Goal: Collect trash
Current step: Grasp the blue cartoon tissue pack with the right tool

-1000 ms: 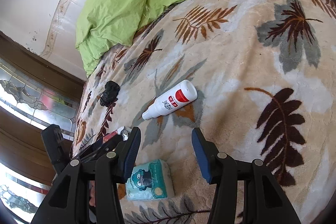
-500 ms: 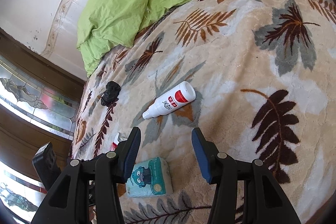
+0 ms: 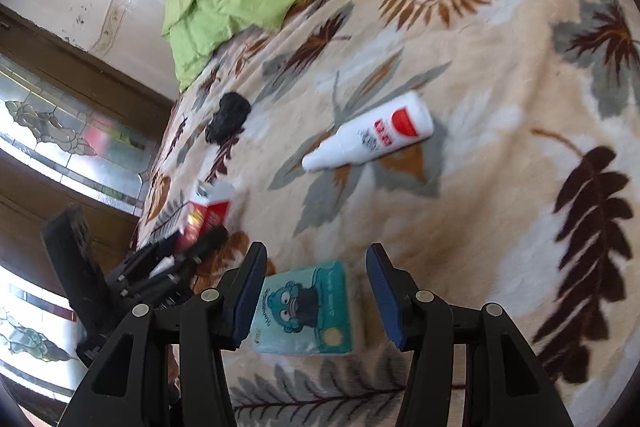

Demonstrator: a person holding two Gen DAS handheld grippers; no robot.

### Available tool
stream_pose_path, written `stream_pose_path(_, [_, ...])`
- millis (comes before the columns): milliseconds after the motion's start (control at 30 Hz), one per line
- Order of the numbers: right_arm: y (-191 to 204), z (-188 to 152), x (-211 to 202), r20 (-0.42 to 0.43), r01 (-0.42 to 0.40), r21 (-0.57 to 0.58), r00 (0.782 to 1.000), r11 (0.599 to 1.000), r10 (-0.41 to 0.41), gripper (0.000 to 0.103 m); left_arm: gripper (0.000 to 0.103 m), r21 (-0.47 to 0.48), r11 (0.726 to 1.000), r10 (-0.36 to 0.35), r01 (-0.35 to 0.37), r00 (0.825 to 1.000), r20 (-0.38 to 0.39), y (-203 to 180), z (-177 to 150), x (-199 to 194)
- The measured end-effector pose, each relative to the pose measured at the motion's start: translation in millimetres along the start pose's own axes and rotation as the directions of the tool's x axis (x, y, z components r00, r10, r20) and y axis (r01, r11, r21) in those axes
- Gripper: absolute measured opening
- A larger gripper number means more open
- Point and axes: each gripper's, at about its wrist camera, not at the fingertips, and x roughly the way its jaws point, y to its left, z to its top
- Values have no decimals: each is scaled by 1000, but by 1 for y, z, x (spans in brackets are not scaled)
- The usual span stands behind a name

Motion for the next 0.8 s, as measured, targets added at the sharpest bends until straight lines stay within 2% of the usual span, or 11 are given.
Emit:
stream_pose_path(133, [7,-19,9,-115,-56,-13,992,998,54,55,53,-70,997,-18,22,997,68,14,5,-18])
stream_pose_path(233, [17,-47,12,-210,-118,-44,972,992,106,57,53,-101,994,-31,40,995,91,18,6,-27])
stream_pose_path(267, [21,-55,10,-218,-117,-66,971,991,101,57,53,-106,993,-39,50,994,98,19,6,-31])
stream_pose_path(367, [34,-71,-5,-160,-59,-158,987,986,33,57,53,-112,992,-47,61,991,123,21,5,-41])
stream_pose_path(433, [42,-70,-17,-53,34,-223,997,974,-47,61,53,-119,991,-50,66,990,134,21,4,-47])
stream_pose_path(533, [57,-62,-15,46,144,-338,990,930,-137,74,53,-126,989,-64,83,987,149,20,-1,-57])
stream_pose_path(633, [63,-43,11,44,171,-375,985,911,-167,78,53,-118,989,-69,88,984,162,19,-8,-69])
stream_pose_path(667, [61,-37,18,29,164,-352,986,922,-164,78,53,-119,989,-65,85,985,162,20,-12,-73])
stream_pose_path(700, [56,-32,25,-3,119,-307,992,944,-126,78,53,-124,989,-63,83,985,161,21,-15,-76])
stream_pose_path(733, [52,-30,31,-54,37,-253,997,967,-52,78,53,-134,988,-60,82,985,162,24,-19,-80])
stream_pose_path(800, [53,-34,37,-108,-24,-231,994,973,-1,78,53,-147,986,-55,81,984,169,28,-26,-86])
